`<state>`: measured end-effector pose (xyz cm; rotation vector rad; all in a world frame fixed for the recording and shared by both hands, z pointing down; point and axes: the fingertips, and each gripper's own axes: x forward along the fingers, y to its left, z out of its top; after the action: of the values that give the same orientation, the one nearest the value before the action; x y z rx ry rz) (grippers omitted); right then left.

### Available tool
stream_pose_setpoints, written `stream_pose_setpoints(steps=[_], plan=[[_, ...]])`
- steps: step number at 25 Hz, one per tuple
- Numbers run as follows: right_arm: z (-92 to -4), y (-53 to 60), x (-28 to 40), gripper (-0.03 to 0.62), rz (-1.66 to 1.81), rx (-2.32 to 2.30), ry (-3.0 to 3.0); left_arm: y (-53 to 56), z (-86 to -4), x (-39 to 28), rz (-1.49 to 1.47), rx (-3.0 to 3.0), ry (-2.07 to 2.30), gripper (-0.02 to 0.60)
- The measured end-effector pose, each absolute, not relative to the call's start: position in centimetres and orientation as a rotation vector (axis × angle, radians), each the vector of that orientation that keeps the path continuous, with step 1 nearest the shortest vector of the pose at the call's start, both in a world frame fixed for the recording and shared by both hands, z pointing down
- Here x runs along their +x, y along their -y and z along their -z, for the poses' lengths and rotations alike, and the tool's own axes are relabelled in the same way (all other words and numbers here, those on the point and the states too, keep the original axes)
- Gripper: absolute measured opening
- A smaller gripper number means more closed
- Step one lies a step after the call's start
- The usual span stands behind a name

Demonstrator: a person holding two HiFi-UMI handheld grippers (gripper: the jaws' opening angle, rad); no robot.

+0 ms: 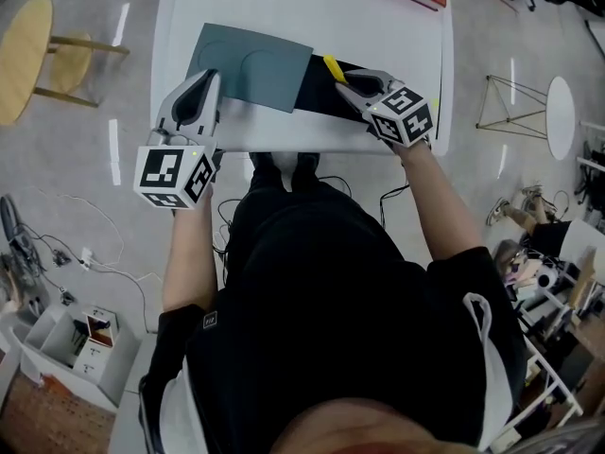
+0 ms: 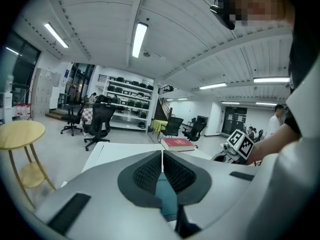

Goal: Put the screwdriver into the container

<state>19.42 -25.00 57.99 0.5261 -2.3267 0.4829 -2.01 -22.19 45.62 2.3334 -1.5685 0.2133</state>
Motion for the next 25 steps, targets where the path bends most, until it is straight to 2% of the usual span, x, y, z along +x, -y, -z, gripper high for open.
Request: stream_pose_setpoints(steps=[12, 25], plan=[[-64.0, 24.7, 19.1, 0.087, -0.483, 0.420, 2.091, 22.2, -44.5, -4.9, -0.159, 2.297, 1.664, 0.023], [-65.9, 24.8, 19.9, 0.091, -0.395, 0.411, 1.989, 21.5, -44.0, -5.7, -0.149, 2.277, 1.693, 0.023]])
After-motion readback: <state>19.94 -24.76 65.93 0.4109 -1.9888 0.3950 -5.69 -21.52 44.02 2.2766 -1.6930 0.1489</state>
